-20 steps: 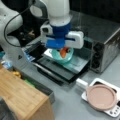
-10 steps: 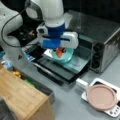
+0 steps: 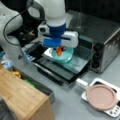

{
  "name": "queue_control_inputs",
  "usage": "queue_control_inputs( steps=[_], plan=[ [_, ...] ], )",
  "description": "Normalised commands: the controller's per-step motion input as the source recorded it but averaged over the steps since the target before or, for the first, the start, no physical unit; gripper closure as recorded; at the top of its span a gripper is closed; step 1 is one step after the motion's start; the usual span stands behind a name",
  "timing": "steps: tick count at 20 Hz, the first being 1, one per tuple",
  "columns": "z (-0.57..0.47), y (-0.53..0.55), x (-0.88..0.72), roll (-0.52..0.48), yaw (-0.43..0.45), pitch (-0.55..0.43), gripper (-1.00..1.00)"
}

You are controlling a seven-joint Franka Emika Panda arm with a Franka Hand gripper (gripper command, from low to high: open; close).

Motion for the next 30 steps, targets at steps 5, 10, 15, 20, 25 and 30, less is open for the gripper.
queue_control_inputs(
  steps=[5, 10, 15, 20, 25, 30],
  plan=[
    [-0.11, 0.14, -0.29, 0.121, -0.194, -0.068, 1.0],
    [-0.09, 0.09, -0.26, 0.125, -0.27, -0.115, 1.0],
    [-0.08, 0.11, -0.26, 0.115, -0.271, -0.109, 1.0],
    [-0.12, 0.14, -0.31, 0.077, -0.215, -0.092, 1.0],
    [-0.13, 0.17, -0.31, 0.067, -0.183, -0.081, 1.0],
    [-0.13, 0.17, -0.25, 0.058, -0.186, -0.074, 1.0]
  ],
)
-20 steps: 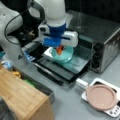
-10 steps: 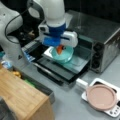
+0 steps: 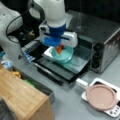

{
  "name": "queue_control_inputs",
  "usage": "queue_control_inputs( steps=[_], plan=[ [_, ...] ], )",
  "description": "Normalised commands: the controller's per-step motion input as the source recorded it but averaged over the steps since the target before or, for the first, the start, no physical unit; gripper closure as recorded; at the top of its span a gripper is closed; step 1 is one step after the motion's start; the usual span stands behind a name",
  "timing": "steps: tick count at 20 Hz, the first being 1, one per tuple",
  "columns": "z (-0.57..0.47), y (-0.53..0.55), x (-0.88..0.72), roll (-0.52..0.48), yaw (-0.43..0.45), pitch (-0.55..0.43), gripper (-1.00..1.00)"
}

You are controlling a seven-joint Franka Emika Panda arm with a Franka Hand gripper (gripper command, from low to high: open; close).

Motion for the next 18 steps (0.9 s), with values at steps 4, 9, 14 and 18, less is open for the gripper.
queue_control_inputs(
  steps=[4, 9, 14, 18],
  plan=[
    [-0.11, 0.16, -0.2, 0.055, -0.199, -0.083, -1.0],
    [-0.08, 0.13, -0.18, 0.072, -0.19, -0.11, -1.0],
    [-0.07, 0.09, -0.19, 0.083, -0.184, -0.129, -1.0],
    [-0.06, 0.09, -0.18, 0.083, -0.182, -0.137, -1.0]
  ],
)
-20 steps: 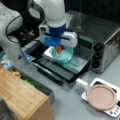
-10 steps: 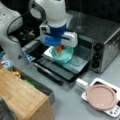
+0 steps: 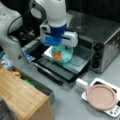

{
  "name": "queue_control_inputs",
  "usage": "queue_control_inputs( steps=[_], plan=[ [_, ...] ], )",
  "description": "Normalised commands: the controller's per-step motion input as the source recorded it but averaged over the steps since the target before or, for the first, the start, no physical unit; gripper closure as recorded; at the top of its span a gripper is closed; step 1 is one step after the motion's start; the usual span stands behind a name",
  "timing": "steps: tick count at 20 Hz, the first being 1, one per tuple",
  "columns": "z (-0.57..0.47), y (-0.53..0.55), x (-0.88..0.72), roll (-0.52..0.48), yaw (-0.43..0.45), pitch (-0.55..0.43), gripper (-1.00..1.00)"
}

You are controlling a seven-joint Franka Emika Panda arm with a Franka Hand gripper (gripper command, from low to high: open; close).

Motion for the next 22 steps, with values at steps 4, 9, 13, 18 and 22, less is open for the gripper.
queue_control_inputs(
  steps=[4, 9, 13, 18, 22],
  plan=[
    [0.0, 0.1, -0.18, 0.066, -0.119, -0.125, -1.0],
    [0.13, 0.08, -0.2, 0.056, 0.021, -0.125, -1.0],
    [0.12, -0.01, -0.2, 0.049, 0.167, -0.101, -1.0],
    [0.07, -0.12, -0.11, 0.048, 0.342, -0.023, -1.0],
    [0.16, -0.27, 0.02, -0.003, 0.358, 0.028, -1.0]
  ],
)
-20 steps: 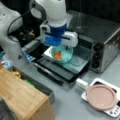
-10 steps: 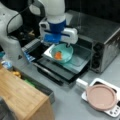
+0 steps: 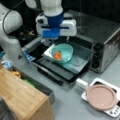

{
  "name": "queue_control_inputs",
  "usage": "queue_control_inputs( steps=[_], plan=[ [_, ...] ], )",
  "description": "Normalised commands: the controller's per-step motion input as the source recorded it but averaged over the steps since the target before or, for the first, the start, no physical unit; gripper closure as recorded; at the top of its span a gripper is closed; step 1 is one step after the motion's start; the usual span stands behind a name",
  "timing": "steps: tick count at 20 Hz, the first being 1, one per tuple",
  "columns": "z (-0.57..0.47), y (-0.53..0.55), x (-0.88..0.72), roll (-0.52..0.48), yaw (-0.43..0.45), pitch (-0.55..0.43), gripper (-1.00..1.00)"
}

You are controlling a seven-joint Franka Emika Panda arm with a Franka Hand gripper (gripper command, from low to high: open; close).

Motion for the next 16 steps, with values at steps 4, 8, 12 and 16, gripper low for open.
queue_control_inputs(
  steps=[4, 8, 12, 16],
  plan=[
    [0.18, -0.33, 0.12, -0.051, 0.434, 0.07, -1.0],
    [0.15, -0.31, 0.21, -0.098, 0.466, 0.109, -1.0],
    [0.15, -0.29, 0.33, -0.129, 0.42, 0.129, -1.0],
    [0.16, -0.22, 0.42, -0.161, 0.404, 0.137, -1.0]
  ],
)
